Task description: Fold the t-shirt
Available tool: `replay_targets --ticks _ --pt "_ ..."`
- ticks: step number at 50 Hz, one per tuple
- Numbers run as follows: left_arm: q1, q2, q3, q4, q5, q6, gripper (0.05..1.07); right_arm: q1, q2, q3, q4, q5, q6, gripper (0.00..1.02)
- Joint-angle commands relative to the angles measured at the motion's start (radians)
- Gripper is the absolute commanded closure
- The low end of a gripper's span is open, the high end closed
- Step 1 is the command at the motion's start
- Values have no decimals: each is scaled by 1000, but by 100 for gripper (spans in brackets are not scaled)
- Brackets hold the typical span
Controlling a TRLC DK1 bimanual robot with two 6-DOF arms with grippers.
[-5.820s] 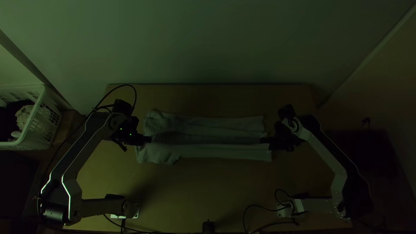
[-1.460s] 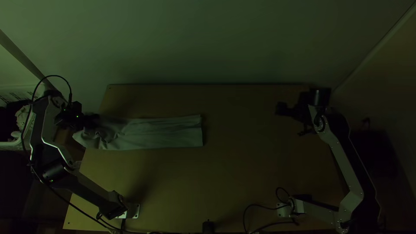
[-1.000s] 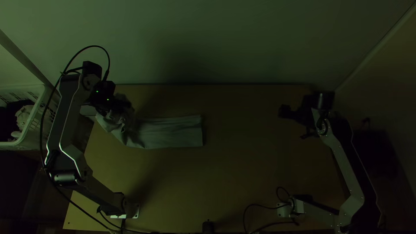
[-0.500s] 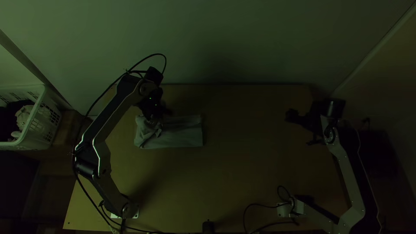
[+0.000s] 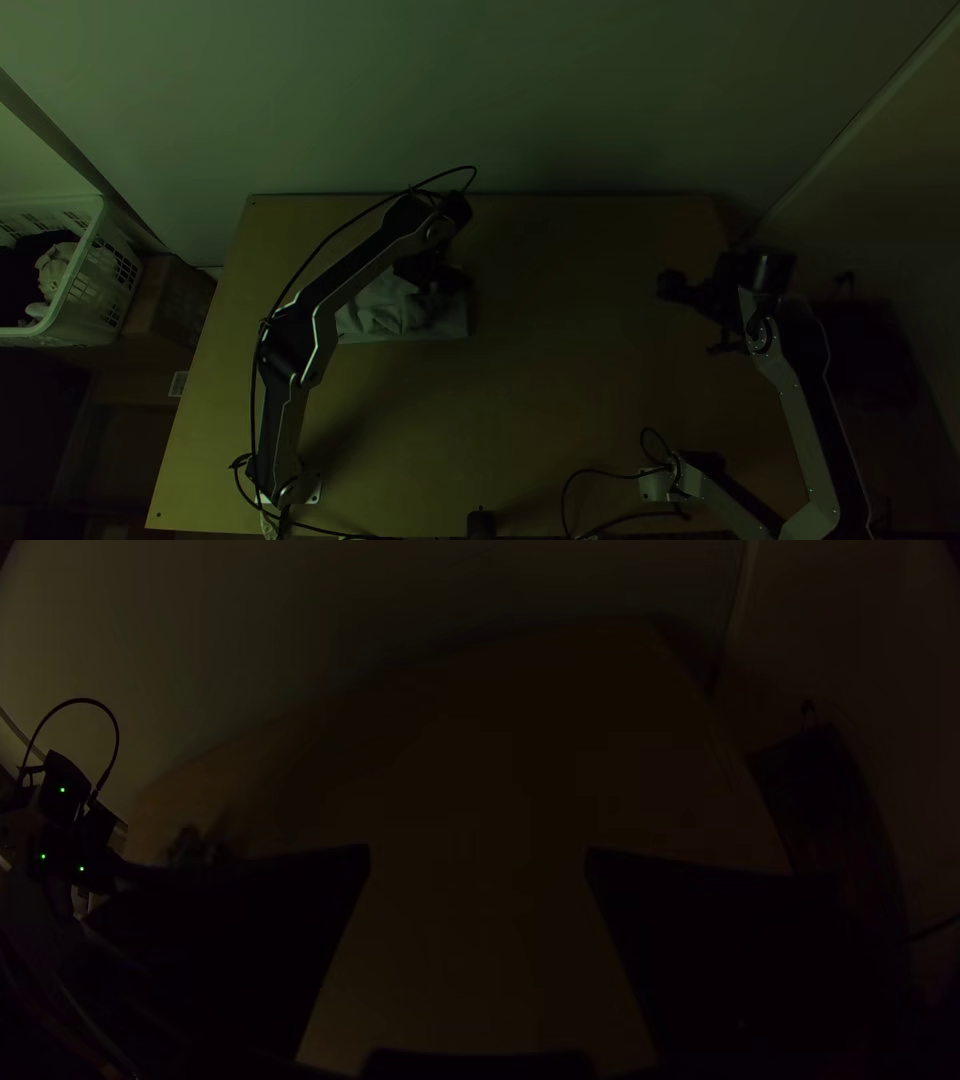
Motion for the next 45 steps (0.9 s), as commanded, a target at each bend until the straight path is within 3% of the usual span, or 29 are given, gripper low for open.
replay_targets --ticks 1,6,21,45 --pt "-89 35 94 -25 11 -67 10 12 -31 -41 6 -11 25 4" --pt "-130 42 116 -7 12 -108 10 12 -49 -61 6 -11 28 4" --pt "-124 -16 116 -5 14 -96 10 12 -83 -55 9 -11 18 4" --pt "160 -387 -2 105 15 64 10 21 -22 223 138 1 -51 4"
